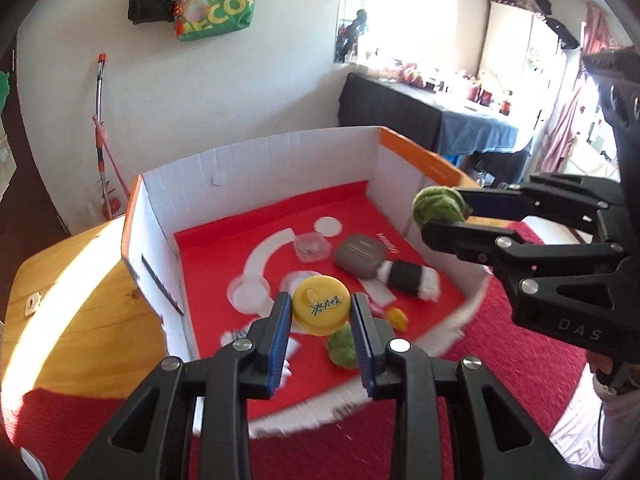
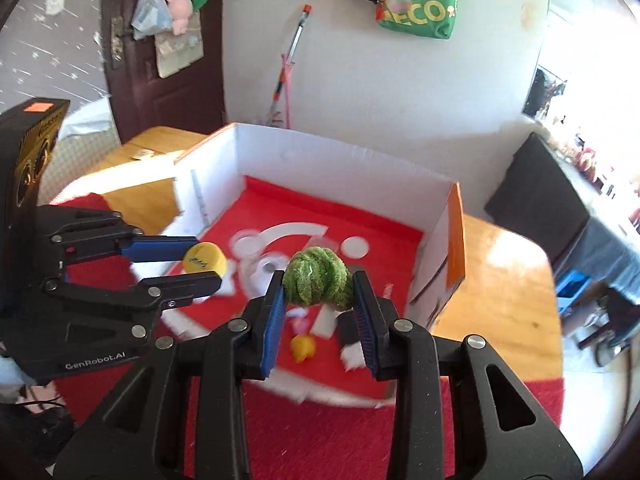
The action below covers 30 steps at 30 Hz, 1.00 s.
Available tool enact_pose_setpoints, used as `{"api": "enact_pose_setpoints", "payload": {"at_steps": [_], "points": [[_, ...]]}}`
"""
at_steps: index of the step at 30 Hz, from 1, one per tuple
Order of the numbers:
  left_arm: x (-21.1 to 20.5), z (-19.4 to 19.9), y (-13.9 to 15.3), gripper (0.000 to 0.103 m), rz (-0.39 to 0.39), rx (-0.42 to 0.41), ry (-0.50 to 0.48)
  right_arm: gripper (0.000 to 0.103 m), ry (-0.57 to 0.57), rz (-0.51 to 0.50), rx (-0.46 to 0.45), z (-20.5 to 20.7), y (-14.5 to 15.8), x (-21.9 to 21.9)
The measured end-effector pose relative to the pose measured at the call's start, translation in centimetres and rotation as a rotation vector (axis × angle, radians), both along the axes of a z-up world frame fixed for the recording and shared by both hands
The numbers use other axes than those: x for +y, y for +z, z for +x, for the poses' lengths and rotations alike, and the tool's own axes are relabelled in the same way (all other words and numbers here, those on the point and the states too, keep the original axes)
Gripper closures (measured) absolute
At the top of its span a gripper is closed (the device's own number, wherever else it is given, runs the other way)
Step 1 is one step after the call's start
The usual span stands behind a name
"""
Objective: Organize objects
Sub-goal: 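Carry the yellow cap and green ball over the box and lower them, then open the right gripper to release the green ball while the left releases the yellow cap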
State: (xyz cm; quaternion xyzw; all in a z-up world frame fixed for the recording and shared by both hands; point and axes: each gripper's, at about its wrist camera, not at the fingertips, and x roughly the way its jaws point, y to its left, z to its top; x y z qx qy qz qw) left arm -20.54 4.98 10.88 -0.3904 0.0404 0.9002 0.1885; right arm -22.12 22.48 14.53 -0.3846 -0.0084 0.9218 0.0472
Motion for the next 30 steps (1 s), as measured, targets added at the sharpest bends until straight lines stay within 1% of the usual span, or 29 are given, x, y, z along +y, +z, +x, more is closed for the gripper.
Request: {"api": "enact_pose_setpoints", "payload": {"at_steps": [5, 9, 12, 18, 25, 28, 30], "points": [[0.1, -4.8, -1.0, 0.072, -0.041, -0.067, 0.016, 0.072, -0.044, 0.054, -0.087, -4.9, -0.8, 1.6], [0.3, -7.4, -2.1, 0.072, -0.058, -0.121, 0.024, 0.072, -0.076, 0.035, -0.158, -8.0, -2.2, 3.1], [0.1, -9.1, -3.0, 0.072, -0.056, -0.161, 0.032, 0.072, -0.099, 0.038, -0.203, -9.6, -3.3, 4.0], [-0.1, -10.5, -4.4, 0.072, -0.054, -0.216, 0.048, 0.072, -0.118, 0.053, -0.283, -11.4, -5.4, 4.8], [-0.3, -11.7, -5.5, 0.072, -0.068, -0.254, 0.079, 0.072, -0.123, 0.056, -0.336, -12.5, -7.0, 5.0], [-0.2, -12.4, -5.9, 0.072, -0.061, -0.275, 0.076, 0.072, -0.133, 0.046, -0.355, -12.8, -7.5, 5.3], [-0.1, -12.6, -6.2, 0.072, -0.075, -0.279, 0.077, 0.072, -0.146, 0.046, -0.368, -12.9, -7.9, 5.5]]}}
